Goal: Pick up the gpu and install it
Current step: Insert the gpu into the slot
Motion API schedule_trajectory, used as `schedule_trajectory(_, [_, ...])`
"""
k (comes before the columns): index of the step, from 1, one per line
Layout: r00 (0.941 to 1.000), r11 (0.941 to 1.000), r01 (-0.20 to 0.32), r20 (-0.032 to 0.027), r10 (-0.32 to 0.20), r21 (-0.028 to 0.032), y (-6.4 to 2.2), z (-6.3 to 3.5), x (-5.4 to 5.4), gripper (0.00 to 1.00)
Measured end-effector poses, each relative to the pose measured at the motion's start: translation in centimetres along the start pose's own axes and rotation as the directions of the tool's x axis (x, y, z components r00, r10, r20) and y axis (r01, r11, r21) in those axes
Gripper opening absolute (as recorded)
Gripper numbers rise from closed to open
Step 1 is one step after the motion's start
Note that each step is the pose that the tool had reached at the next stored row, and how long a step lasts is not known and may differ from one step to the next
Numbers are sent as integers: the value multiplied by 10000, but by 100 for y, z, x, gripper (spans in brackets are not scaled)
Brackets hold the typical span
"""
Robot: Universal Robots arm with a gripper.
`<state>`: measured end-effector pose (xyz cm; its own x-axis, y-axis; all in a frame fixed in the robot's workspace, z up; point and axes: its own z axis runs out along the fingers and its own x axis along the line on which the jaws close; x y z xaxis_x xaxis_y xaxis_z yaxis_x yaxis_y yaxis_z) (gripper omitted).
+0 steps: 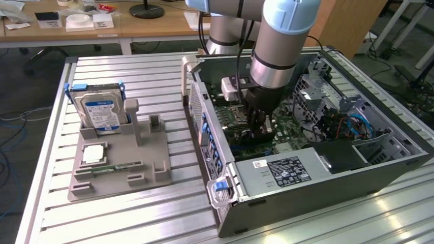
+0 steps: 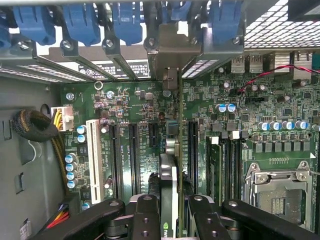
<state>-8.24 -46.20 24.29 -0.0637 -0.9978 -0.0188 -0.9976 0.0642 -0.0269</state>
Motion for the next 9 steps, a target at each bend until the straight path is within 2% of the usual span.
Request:
schedule_trajectory(7, [10000,10000,0,21,0,20,1,8,-1,27])
schedule_trajectory(9, [10000,10000,5,52,-6,19,1,7,-1,27])
